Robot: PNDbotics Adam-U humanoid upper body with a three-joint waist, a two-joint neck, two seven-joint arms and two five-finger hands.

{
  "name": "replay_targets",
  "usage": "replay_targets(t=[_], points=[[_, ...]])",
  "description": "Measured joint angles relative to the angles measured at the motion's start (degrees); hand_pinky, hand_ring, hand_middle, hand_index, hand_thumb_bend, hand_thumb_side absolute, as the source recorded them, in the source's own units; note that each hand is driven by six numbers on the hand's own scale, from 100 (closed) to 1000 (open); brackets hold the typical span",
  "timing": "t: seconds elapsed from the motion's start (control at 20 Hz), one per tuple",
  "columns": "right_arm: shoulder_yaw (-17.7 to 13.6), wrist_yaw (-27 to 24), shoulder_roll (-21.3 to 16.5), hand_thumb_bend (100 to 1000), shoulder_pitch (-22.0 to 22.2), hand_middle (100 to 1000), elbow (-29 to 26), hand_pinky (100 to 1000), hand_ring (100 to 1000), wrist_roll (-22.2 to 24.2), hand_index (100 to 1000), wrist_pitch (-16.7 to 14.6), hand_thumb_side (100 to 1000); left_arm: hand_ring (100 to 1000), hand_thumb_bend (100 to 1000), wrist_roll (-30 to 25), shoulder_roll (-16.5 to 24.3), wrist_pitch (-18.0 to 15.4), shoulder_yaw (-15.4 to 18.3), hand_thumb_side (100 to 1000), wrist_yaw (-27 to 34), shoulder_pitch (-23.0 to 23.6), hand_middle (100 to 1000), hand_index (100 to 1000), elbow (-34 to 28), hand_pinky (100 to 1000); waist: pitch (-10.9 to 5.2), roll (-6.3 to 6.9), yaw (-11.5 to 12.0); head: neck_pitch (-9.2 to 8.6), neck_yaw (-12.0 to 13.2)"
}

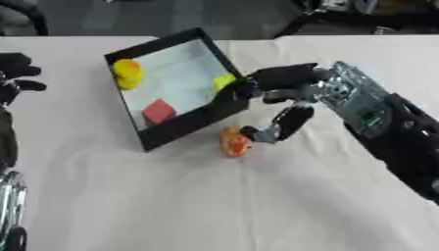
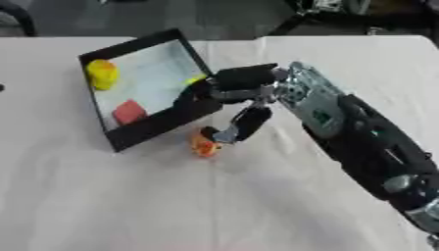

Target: Pick up objects on the table and place them in the box.

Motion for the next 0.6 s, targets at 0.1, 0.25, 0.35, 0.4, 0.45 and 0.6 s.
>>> replay_targets(t=[0.1, 0.25, 0.35, 0.4, 0.45, 0.6], points=[[0.4, 2.1, 1.0, 100, -0.1, 869, 2.0, 881, 883, 0.1, 954, 0.1, 660, 616, 100, 0.0, 0.0, 0.0, 0.0, 894, 0.0, 0.0, 590, 658, 0.0, 545, 0.00, 0.00, 0.0, 0.00, -0.1], [0.8, 5.3, 2.4, 100, -0.1, 862, 5.0, 881, 882, -0.1, 951, -0.1, 682, 616, 100, 0.0, 0.0, 0.0, 0.0, 894, 0.0, 0.0, 590, 658, 0.0, 545, 0.00, 0.00, 0.1, 0.00, -0.3], [1.1, 7.4, 3.1, 100, -0.1, 859, 6.7, 881, 882, -0.5, 948, -0.5, 682, 616, 100, 0.0, 0.0, 0.0, 0.0, 894, 0.0, 0.0, 590, 658, 0.0, 545, 0.00, 0.00, 0.1, 0.00, -0.4], [1.1, 8.4, 3.4, 100, -0.1, 856, 7.5, 881, 882, -0.7, 945, -0.7, 679, 616, 100, 0.0, 0.0, 0.0, 0.0, 894, 0.0, 0.0, 590, 658, 0.0, 545, 0.00, 0.00, 0.1, 0.00, -0.4], [1.1, 9.3, 3.5, 100, 0.0, 851, 8.2, 881, 882, -1.0, 942, -1.0, 671, 616, 100, 0.0, 0.0, 0.0, 0.0, 894, 0.0, 0.0, 590, 658, 0.0, 544, 0.00, 0.00, 0.1, 0.00, -0.4], [1.3, 11.4, 3.9, 100, 0.0, 822, 9.5, 881, 876, -1.8, 914, -1.8, 571, 616, 100, 0.0, 0.0, 0.0, 0.0, 895, 0.0, 0.0, 589, 658, 0.0, 544, 0.00, 0.00, 0.1, 0.00, -0.4]])
